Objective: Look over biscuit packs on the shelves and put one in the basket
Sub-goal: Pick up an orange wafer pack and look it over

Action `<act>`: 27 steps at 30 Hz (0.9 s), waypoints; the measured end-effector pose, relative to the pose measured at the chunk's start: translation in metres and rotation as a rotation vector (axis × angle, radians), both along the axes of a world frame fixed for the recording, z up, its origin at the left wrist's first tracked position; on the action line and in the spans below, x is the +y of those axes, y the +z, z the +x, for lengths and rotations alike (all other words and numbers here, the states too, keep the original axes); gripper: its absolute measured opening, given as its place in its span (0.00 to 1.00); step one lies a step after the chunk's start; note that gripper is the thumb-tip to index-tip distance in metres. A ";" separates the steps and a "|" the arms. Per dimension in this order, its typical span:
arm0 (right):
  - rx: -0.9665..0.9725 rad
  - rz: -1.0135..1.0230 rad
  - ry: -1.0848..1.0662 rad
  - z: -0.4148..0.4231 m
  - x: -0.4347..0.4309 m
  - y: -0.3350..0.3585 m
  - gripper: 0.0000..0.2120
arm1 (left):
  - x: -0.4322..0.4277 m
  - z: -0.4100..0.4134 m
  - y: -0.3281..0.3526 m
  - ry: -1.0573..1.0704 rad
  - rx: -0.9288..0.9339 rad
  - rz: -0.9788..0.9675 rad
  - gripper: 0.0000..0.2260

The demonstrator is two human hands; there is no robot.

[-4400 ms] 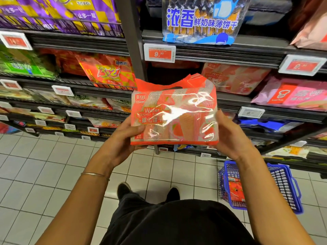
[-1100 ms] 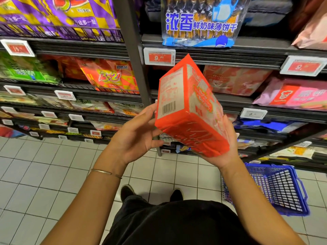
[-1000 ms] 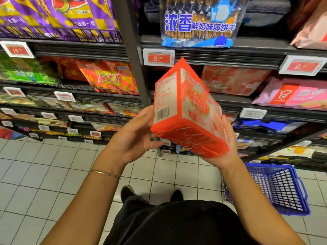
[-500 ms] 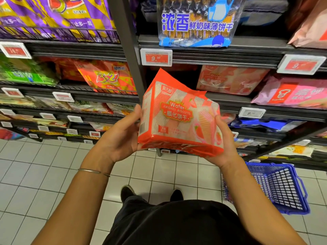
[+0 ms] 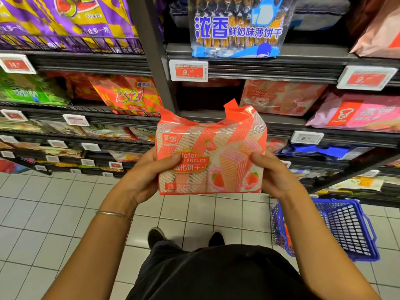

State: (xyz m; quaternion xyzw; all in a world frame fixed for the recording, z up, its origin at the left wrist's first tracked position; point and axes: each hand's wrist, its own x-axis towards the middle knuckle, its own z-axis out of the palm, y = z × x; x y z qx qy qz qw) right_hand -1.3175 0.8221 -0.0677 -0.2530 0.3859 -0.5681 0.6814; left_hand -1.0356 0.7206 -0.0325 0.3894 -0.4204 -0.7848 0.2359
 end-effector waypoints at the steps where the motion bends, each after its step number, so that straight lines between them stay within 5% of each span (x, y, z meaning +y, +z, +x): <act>1: 0.025 -0.020 0.013 0.000 0.000 0.002 0.47 | 0.000 0.000 -0.001 0.025 -0.001 -0.005 0.43; 4: 0.023 -0.060 0.013 -0.004 -0.002 0.013 0.40 | 0.002 0.001 -0.006 0.109 0.044 0.024 0.41; 7: 0.060 -0.046 0.022 -0.008 -0.004 0.023 0.47 | 0.004 0.000 -0.014 0.146 0.174 0.169 0.33; 12: 0.056 -0.009 -0.042 -0.004 -0.012 0.032 0.37 | 0.012 -0.012 -0.029 0.016 0.357 0.426 0.32; 16: -0.010 0.004 -0.172 -0.004 -0.014 0.036 0.12 | 0.018 -0.027 -0.038 -0.076 0.391 0.557 0.33; 23: -0.055 0.098 -0.337 -0.002 -0.028 0.039 0.24 | 0.034 -0.039 -0.053 -0.106 0.261 0.720 0.37; 27: -0.114 0.084 -0.291 -0.009 -0.026 0.036 0.16 | 0.038 -0.036 -0.060 -0.045 0.160 0.689 0.42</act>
